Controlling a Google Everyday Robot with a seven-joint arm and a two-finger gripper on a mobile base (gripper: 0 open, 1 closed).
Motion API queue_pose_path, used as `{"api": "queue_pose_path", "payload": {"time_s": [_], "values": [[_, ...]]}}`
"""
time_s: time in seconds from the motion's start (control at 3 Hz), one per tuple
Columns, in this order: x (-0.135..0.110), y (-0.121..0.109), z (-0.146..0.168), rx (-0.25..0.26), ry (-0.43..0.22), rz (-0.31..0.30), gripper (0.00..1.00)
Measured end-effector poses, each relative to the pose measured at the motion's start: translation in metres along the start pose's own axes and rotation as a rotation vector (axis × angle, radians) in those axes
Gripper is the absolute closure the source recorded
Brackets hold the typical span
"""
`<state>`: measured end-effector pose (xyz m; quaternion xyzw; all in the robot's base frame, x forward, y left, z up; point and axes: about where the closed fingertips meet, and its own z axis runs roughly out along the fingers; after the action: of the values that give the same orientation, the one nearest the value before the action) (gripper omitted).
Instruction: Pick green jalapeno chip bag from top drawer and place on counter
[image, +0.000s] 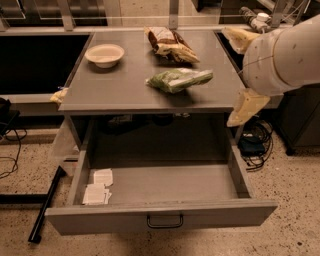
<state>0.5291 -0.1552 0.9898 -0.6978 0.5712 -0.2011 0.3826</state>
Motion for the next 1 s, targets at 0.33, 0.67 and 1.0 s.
{"api": "queue_pose_path", "payload": {"time_s": [0.33, 0.67, 1.0], "values": [[0.0, -0.016, 0.033, 0.106, -0.036, -0.063, 0.0], [-0.004, -0.036, 0.063, 0.188, -0.073, -0.12, 0.0], [-0.009, -0.048, 0.092, 0.222, -0.103, -0.16, 0.0]]}}
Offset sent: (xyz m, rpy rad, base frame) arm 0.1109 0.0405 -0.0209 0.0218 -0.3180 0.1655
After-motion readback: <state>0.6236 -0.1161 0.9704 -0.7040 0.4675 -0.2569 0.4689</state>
